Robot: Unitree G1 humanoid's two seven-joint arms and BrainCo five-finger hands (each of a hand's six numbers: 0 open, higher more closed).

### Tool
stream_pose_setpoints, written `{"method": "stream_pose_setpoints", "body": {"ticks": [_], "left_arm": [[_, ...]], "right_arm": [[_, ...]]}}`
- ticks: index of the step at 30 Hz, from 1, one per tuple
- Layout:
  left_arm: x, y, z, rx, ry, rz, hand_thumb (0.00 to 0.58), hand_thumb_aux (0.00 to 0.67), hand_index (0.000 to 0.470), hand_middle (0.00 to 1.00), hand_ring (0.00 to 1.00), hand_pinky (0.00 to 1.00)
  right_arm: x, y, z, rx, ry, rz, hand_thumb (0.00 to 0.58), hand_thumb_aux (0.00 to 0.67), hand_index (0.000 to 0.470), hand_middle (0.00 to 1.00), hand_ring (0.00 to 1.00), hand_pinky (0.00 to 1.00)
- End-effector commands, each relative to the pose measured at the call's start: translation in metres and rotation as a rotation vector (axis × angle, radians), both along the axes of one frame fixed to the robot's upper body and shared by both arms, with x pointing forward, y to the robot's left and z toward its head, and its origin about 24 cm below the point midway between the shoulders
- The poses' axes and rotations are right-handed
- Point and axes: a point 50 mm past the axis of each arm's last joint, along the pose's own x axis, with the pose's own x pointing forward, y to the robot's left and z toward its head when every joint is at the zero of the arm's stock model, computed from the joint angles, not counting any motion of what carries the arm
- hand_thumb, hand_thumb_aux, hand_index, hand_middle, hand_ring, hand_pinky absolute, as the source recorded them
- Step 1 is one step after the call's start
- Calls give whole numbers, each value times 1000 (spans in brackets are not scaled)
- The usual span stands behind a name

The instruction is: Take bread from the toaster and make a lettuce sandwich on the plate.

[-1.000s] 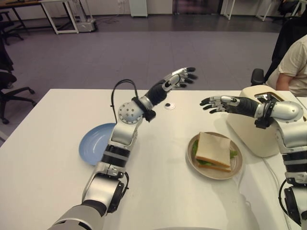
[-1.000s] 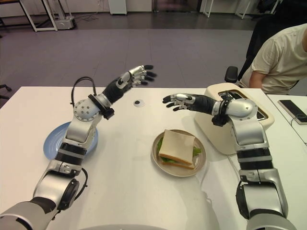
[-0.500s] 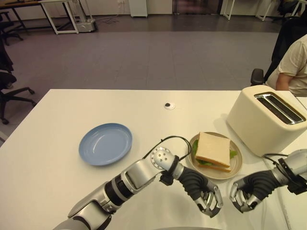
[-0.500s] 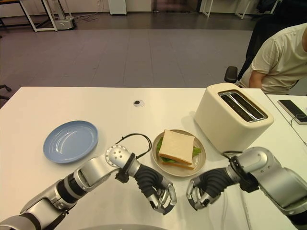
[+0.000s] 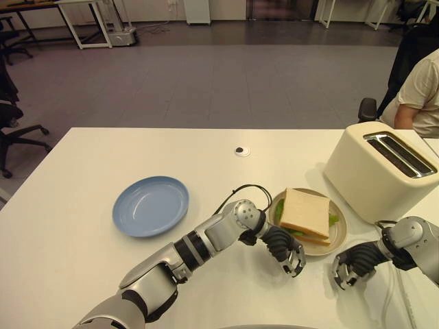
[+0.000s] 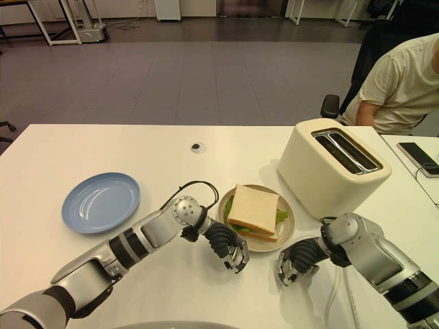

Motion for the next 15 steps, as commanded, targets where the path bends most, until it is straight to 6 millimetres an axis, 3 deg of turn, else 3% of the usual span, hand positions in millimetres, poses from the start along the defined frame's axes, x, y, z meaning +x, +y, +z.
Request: {"method": "stream_pose_setpoints", "body": {"ticks": [1,10,15], "left_arm": [[5,3,3,33,-6,-17,580,670,470,1000,1000,1000],[10,9,9,52,53,-52,580,670,470,1000,1000,1000],[43,24,17,43,-2,94,580,670,470,1000,1000,1000]], "right_arm": [[14,8,0,-5,-76,0,580,670,470,1000,1000,1000],[41,20,-1,8,-167,-18,580,670,470,1000,1000,1000],[61,25,-5,-11,-236,-33,580,670,470,1000,1000,1000]]}}
